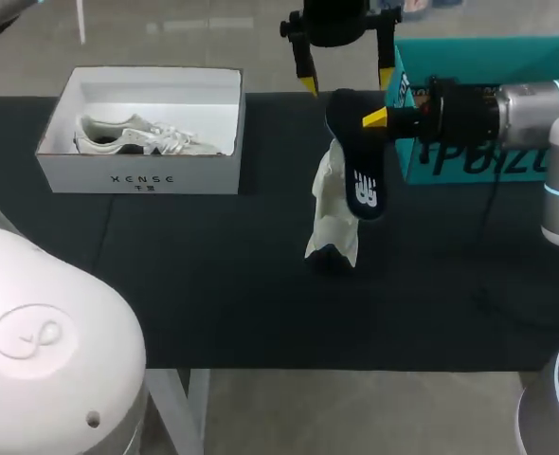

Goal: Take the shoe out of the shoebox, open the shoe tongue, remove and reinsert the insole, then place the shoe into the shoebox

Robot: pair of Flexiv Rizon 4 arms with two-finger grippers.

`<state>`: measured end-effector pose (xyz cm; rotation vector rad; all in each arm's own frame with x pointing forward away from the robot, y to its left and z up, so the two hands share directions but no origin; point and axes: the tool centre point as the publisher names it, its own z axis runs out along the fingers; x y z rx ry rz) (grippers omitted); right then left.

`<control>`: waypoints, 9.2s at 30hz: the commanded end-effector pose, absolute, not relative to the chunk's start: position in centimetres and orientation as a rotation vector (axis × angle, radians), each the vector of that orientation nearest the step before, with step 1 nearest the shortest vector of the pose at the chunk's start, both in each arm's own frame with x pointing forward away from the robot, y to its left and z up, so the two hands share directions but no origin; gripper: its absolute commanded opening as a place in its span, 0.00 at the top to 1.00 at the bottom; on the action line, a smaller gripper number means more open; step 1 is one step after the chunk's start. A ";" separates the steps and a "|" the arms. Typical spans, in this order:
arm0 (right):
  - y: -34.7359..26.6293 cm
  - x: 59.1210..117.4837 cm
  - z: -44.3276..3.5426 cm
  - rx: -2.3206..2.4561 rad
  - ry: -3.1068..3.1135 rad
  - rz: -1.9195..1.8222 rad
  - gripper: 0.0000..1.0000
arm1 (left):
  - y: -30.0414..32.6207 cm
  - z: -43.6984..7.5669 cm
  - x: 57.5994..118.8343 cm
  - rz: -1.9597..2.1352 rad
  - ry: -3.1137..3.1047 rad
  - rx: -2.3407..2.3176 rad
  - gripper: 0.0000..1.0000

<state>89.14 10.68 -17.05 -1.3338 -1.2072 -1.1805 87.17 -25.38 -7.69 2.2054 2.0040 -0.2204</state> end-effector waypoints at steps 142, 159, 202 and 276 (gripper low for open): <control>-11.4 88.7 -20.6 -1.771 -1.655 -1.011 0.00 | -26.4 -16.6 84.0 -1.190 1.580 1.109 1.00; -11.4 88.7 -20.6 -1.771 -1.655 -1.011 0.00 | -26.7 -21.7 83.8 -0.711 1.963 1.129 1.00; -11.4 88.7 -20.6 -1.771 -1.655 -1.011 0.00 | -24.4 -25.3 83.5 -1.257 2.243 1.482 1.00; -11.4 88.7 -20.6 -1.771 -1.655 -1.011 0.00 | -24.8 -33.0 86.2 -1.353 2.056 1.523 1.00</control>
